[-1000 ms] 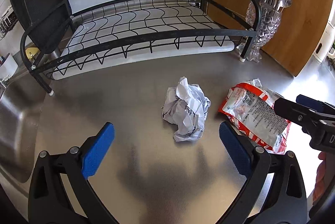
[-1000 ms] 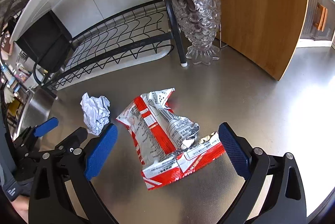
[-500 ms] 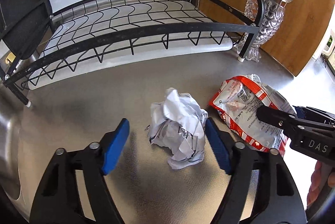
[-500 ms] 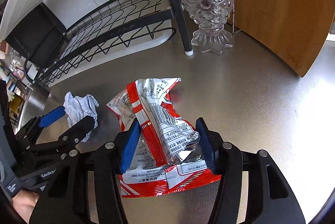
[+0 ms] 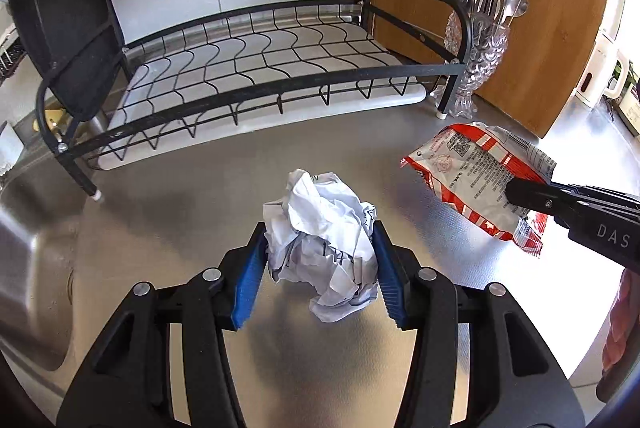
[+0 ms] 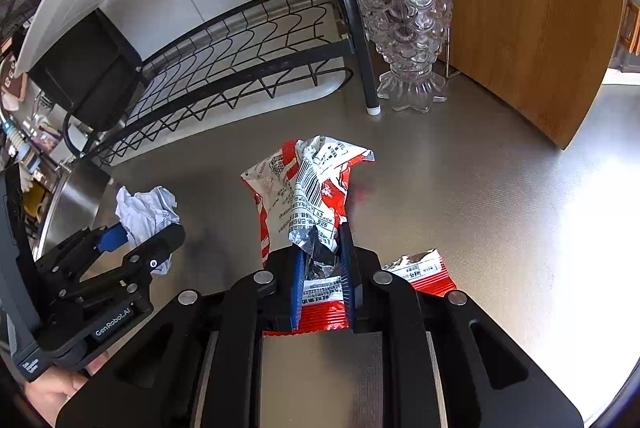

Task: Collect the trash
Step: 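Grasp the crumpled white foil with left tool while right tool grasps the red chip bag, then carry foil and chip bag down over the floor bin and open both tools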

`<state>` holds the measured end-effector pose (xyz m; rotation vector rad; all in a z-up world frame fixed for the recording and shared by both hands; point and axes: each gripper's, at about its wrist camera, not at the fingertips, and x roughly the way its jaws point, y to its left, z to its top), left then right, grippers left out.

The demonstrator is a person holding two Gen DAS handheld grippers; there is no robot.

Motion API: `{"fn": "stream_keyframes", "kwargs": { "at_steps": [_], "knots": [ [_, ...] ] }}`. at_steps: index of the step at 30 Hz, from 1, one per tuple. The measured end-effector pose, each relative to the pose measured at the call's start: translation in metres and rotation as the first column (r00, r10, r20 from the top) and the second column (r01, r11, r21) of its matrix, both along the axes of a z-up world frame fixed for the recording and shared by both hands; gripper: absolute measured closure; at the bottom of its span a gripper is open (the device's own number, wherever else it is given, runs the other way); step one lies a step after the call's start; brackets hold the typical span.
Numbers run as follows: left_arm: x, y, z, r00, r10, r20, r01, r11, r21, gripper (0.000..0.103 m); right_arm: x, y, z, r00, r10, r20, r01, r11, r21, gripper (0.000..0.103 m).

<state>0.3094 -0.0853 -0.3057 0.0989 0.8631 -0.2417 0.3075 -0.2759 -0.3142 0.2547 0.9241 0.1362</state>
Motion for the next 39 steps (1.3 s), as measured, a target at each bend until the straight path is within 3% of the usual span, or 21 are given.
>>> {"fn": "stream_keyframes", "kwargs": {
  "at_steps": [12,17,21,26,30,35,39],
  "knots": [
    [-0.131,0.036,0.106,0.992,0.071,0.106,-0.065,0.996,-0.058,0.054,-0.115,0.036,0.098,0.992,0.039,0.122,-0.022,0.990,-0.138,0.087],
    [-0.200,0.059,0.128,0.987,0.092,0.133,-0.079,0.992,-0.096,0.054,-0.178,0.049,0.131,0.983,0.056,0.173,-0.036,0.993,-0.117,0.087],
    [-0.253,0.068,0.133,0.985,0.098,0.143,-0.087,0.993,-0.084,0.054,-0.226,0.063,0.144,0.978,0.077,0.191,-0.057,0.992,-0.109,0.087],
    [-0.313,0.076,0.129,0.982,0.098,0.163,-0.086,0.993,-0.079,0.054,-0.282,0.075,0.150,0.975,0.093,0.203,-0.074,0.992,-0.101,0.087],
    [-0.347,0.079,0.108,0.988,0.085,0.129,-0.072,0.992,-0.101,0.054,-0.317,0.084,0.138,0.974,0.110,0.198,-0.093,0.992,-0.090,0.087],
    [-0.375,0.078,0.063,0.992,0.076,0.104,-0.068,0.995,-0.076,0.054,-0.344,0.101,0.091,0.980,0.134,0.149,-0.121,0.988,-0.097,0.087],
    [-0.387,0.082,0.013,0.997,0.067,0.048,-0.062,0.993,-0.098,0.054,-0.349,0.106,0.040,0.987,0.144,0.071,-0.140,0.988,-0.062,0.087]
  ]
}}
